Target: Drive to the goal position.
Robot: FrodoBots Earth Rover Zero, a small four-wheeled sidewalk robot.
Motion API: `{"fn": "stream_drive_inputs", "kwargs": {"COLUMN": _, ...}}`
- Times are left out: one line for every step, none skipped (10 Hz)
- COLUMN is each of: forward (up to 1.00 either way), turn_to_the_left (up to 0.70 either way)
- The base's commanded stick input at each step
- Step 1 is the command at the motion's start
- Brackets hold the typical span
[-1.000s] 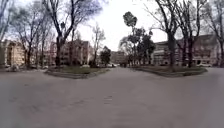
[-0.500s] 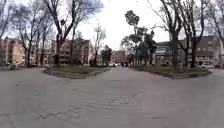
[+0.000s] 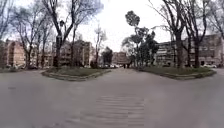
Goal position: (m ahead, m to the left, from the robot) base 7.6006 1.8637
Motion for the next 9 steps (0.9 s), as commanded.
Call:
{"fn": "stream_drive_inputs", "kwargs": {"forward": 0.7, "turn_to_the_left": 0.0}}
{"fn": "stream_drive_inputs", "kwargs": {"forward": 0.7, "turn_to_the_left": 0.0}}
{"fn": "stream_drive_inputs", "kwargs": {"forward": 0.7, "turn_to_the_left": 0.0}}
{"fn": "stream_drive_inputs", "kwargs": {"forward": 0.7, "turn_to_the_left": 0.0}}
{"fn": "stream_drive_inputs", "kwargs": {"forward": 0.7, "turn_to_the_left": 0.0}}
{"fn": "stream_drive_inputs", "kwargs": {"forward": 0.7, "turn_to_the_left": 0.0}}
{"fn": "stream_drive_inputs", "kwargs": {"forward": 0.7, "turn_to_the_left": 0.0}}
{"fn": "stream_drive_inputs", "kwargs": {"forward": 0.7, "turn_to_the_left": 0.0}}
{"fn": "stream_drive_inputs", "kwargs": {"forward": 0.7, "turn_to_the_left": 0.0}}
